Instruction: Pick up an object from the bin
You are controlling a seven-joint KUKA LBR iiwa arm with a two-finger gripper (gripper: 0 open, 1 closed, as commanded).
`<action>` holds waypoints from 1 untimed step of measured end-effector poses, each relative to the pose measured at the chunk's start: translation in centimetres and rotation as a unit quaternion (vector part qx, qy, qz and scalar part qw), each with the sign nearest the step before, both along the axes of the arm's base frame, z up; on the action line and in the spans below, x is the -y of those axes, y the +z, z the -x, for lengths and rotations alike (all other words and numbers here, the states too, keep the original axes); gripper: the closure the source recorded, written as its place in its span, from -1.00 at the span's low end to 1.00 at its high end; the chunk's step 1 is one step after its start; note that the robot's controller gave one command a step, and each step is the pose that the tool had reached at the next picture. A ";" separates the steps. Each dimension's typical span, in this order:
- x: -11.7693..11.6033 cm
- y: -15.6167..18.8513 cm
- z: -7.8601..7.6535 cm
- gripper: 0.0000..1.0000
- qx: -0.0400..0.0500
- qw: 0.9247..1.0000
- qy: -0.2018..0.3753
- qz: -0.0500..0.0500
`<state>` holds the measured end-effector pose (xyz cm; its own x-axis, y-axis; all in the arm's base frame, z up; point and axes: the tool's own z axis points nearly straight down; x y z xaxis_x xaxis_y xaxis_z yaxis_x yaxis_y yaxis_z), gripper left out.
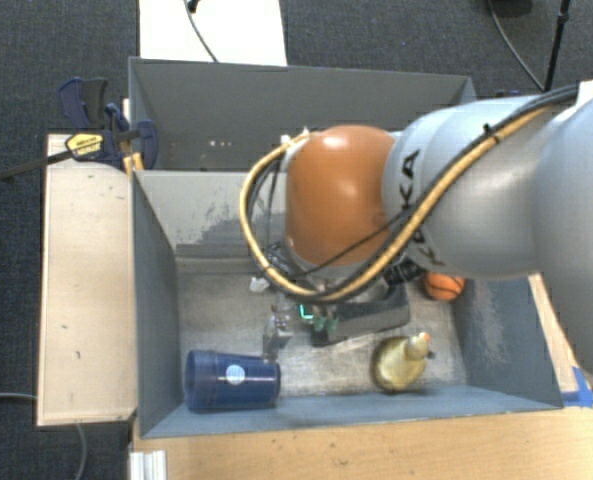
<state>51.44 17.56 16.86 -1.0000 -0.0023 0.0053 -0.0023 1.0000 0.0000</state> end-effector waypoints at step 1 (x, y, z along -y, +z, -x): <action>0.1 0.4 -0.2 -1.00 0.004 1.000 -0.002 -0.001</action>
Offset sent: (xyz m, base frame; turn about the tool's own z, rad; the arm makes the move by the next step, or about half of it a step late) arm -0.0322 0.0402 -0.0476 -0.2569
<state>51.64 17.49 17.22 -1.0000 0.0018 -0.0017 0.0018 1.0000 0.0012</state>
